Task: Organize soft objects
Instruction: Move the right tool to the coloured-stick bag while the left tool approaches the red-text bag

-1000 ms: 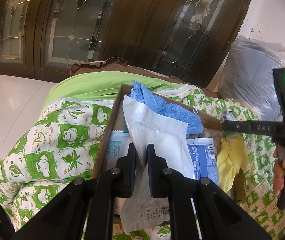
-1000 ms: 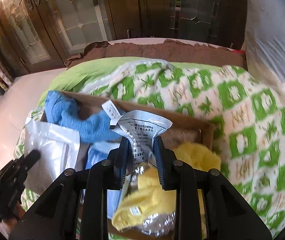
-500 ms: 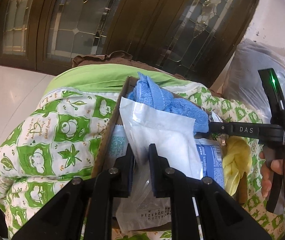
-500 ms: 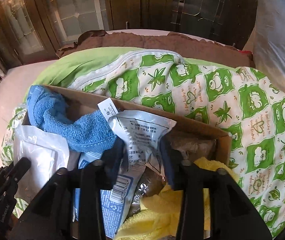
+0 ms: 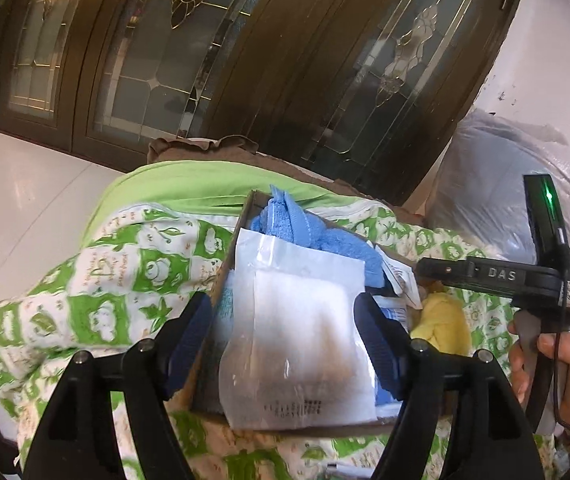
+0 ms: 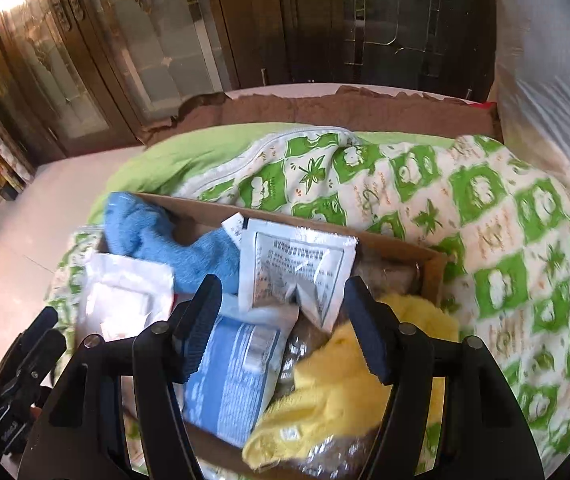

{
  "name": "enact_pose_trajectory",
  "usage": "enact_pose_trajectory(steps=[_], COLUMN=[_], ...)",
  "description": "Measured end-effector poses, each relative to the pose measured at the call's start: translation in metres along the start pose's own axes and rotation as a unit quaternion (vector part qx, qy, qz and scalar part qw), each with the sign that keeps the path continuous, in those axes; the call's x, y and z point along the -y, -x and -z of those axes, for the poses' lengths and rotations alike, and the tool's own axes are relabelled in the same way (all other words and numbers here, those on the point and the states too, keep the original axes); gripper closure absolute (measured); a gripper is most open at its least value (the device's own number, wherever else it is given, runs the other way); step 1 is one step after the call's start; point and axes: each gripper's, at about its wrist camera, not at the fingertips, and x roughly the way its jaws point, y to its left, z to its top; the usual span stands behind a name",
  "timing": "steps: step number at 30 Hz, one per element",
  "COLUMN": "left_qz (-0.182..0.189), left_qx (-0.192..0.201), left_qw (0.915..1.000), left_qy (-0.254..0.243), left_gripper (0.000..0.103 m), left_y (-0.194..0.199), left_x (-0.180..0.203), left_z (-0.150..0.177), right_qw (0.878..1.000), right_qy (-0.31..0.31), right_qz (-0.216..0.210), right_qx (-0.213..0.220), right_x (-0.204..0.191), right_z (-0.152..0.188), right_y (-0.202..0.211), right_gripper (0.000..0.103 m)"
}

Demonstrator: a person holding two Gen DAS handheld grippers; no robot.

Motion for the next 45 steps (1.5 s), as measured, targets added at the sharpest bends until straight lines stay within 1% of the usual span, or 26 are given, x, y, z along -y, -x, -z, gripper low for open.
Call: enact_pose_trajectory(steps=[1, 3, 4, 7, 10, 11, 12, 15, 16, 18, 20, 22, 25, 30, 32, 34, 35, 36, 37, 38, 39, 40, 41, 42, 43, 45], left_qz=[-0.001, -0.005, -0.008, -0.016, -0.011, -0.009, -0.008, -0.019, -0.019, -0.019, -0.018, -0.027, -0.036, -0.031, -0.013, 0.015, 0.021, 0.015, -0.007, -0.021, -0.034, -0.038, -0.033, -0.029, -0.025, -0.03], left_qx=[-0.002, -0.005, -0.006, -0.015, -0.028, -0.034, -0.041, -0.077, -0.086, -0.1, -0.114, -0.122, -0.13, -0.141, -0.151, -0.177, -0.2, -0.218, -0.239, -0.25, -0.26, -0.272, -0.28, -0.283, -0.287, -0.288], left_qw=[1.0, 1.0, 0.9999, 0.9995, 0.9989, 0.9987, 0.9984, 0.9961, 0.9953, 0.9942, 0.9927, 0.9912, 0.99, 0.989, 0.988, 0.9838, 0.9791, 0.9752, 0.9697, 0.9664, 0.9632, 0.9601, 0.9588, 0.9584, 0.9576, 0.957], left_qy=[0.0, -0.002, -0.005, -0.022, -0.035, -0.036, -0.038, -0.038, -0.038, -0.036, -0.037, -0.044, -0.043, -0.033, -0.029, -0.025, -0.029, -0.035, -0.05, -0.057, -0.061, -0.051, -0.034, -0.021, 0.003, 0.019], left_gripper=[0.029, 0.029, 0.029, 0.029, 0.029, 0.029, 0.029, 0.029, 0.029, 0.029, 0.029, 0.029, 0.029, 0.029, 0.029, 0.029, 0.029, 0.029, 0.029, 0.029, 0.029, 0.029, 0.029, 0.029, 0.029, 0.029], left_y=[0.005, 0.014, 0.018, 0.033, 0.045, 0.047, 0.049, 0.047, 0.048, 0.049, 0.052, 0.056, 0.064, 0.079, 0.084, 0.087, 0.086, 0.086, 0.087, 0.088, 0.09, 0.093, 0.095, 0.097, 0.098, 0.1], left_x=[0.001, 0.003, 0.004, 0.011, 0.017, 0.018, 0.019, 0.021, 0.021, 0.022, 0.025, 0.029, 0.03, 0.031, 0.035, 0.042, 0.048, 0.054, 0.062, 0.067, 0.071, 0.075, 0.075, 0.075, 0.075, 0.077], left_z=[0.0, 0.002, 0.003, 0.01, 0.025, 0.03, 0.036, 0.058, 0.064, 0.073, 0.084, 0.093, 0.105, 0.118, 0.123, 0.131, 0.138, 0.144, 0.154, 0.16, 0.166, 0.174, 0.18, 0.182, 0.187, 0.192], right_qw=[1.0, 0.999, 0.999, 0.998, 0.997, 0.996, 0.995, 0.989, 0.988, 0.981, 0.972, 0.971, 0.972, 0.97, 0.971, 0.97, 0.97, 0.97, 0.969, 0.97, 0.971, 0.972, 0.974, 0.976, 0.978, 0.979], right_qy=[-0.006, -0.019, -0.022, -0.026, -0.021, -0.023, -0.024, -0.042, -0.048, -0.062, -0.076, -0.08, -0.072, -0.052, -0.042, -0.041, -0.042, -0.042, -0.039, -0.035, -0.028, -0.021, -0.012, -0.007, -0.006, -0.02], right_qz=[-0.008, -0.03, -0.037, -0.058, -0.07, -0.077, -0.083, -0.107, -0.112, -0.122, -0.133, -0.132, -0.14, -0.16, -0.154, -0.149, -0.146, -0.144, -0.141, -0.137, -0.129, -0.121, -0.106, -0.095, -0.087, -0.084], right_qx=[0.003, 0.003, 0.002, -0.016, -0.039, -0.05, -0.058, -0.089, -0.098, -0.135, -0.176, -0.183, -0.174, -0.177, -0.179, -0.186, -0.19, -0.194, -0.197, -0.199, -0.2, -0.2, -0.198, -0.194, -0.191, -0.183], right_x=[0.001, 0.004, 0.004, 0.006, 0.01, 0.011, 0.011, 0.017, 0.019, 0.022, 0.023, 0.024, 0.019, 0.003, 0.001, 0.002, 0.002, 0.001, 0.001, -0.002, -0.005, -0.006, -0.009, -0.01, -0.012, -0.006], right_z=[0.005, 0.021, 0.028, 0.063, 0.103, 0.122, 0.132, 0.182, 0.193, 0.221, 0.238, 0.247, 0.251, 0.263, 0.265, 0.263, 0.265, 0.266, 0.266, 0.268, 0.269, 0.27, 0.27, 0.269, 0.268, 0.266], right_y=[0.006, 0.018, 0.022, 0.032, 0.038, 0.039, 0.039, 0.037, 0.034, 0.025, 0.016, 0.02, 0.032, 0.042, 0.044, 0.039, 0.037, 0.033, 0.031, 0.029, 0.025, 0.023, 0.022, 0.021, 0.02, 0.021], right_gripper=[0.037, 0.027, 0.025, 0.024, 0.024, 0.024, 0.024, 0.024, 0.024, 0.024, 0.024, 0.024, 0.024, 0.024, 0.024, 0.024, 0.024, 0.024, 0.024, 0.025, 0.025, 0.028, 0.035, 0.046, 0.051, 0.072])
